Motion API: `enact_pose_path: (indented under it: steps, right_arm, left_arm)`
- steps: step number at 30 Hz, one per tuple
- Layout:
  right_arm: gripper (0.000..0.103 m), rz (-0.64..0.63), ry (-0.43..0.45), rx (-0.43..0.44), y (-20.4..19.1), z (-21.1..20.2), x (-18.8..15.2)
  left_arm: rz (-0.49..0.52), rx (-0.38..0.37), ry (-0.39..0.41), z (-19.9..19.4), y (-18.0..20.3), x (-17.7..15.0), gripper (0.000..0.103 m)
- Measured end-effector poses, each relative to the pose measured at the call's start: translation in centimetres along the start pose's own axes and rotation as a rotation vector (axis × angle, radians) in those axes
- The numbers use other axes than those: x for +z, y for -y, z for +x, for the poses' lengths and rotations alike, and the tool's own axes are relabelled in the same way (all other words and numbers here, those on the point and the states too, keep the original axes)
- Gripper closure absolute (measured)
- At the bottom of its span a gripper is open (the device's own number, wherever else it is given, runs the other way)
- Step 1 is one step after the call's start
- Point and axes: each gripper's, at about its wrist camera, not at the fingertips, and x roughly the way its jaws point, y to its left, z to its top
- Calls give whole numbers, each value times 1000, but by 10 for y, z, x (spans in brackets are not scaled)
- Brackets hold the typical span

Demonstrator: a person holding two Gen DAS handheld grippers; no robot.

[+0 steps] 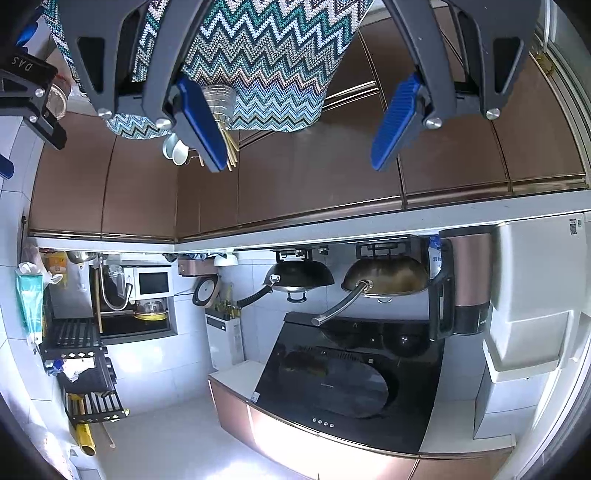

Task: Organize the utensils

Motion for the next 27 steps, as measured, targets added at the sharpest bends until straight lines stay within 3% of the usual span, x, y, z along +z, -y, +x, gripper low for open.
enact_pose_path:
  steps: [27]
  right_arm:
    - [0,-21,-3,-1,-9,-4,4]
  left_arm:
    - [-5,18,9,-6,-10,0,24]
